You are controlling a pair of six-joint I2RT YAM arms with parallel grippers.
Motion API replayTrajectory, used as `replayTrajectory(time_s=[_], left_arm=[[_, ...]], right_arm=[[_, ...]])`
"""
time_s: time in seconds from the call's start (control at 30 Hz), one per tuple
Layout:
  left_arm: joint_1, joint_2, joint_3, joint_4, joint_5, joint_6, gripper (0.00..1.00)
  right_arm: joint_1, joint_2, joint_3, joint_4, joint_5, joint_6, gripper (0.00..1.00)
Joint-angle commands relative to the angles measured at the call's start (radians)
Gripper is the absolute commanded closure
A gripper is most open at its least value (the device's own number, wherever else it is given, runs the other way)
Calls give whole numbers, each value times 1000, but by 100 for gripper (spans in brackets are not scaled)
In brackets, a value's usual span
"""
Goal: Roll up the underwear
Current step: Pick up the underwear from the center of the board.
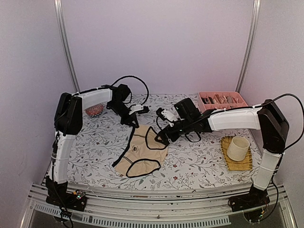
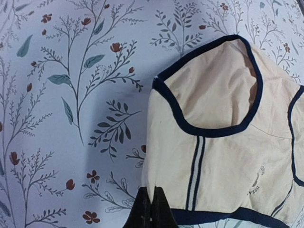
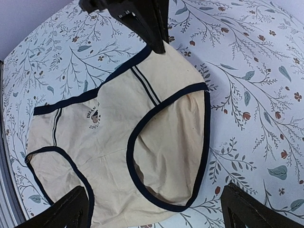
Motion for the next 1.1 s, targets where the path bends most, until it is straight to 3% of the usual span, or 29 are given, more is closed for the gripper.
replayTrajectory(time_s=[0.0, 0.23, 0.47, 0.73, 1.07], left_arm=[[-33, -164, -169, 129, -10, 23, 100], [-41, -342, -431, 293, 42, 87, 100], [-41, -407, -524, 363, 33, 114, 100], [-35, -479, -563, 386, 80, 135, 100], [-17, -545, -641, 495, 91, 121, 100]], right_arm=[[-3, 34, 0, 20, -1, -21, 1], [-22, 48, -16, 11, -32, -26, 1], [-63, 97, -45, 16, -48, -11, 2], [-103, 191, 6, 19, -118, 17, 14], [-103, 203, 7, 27, -275, 4, 38]])
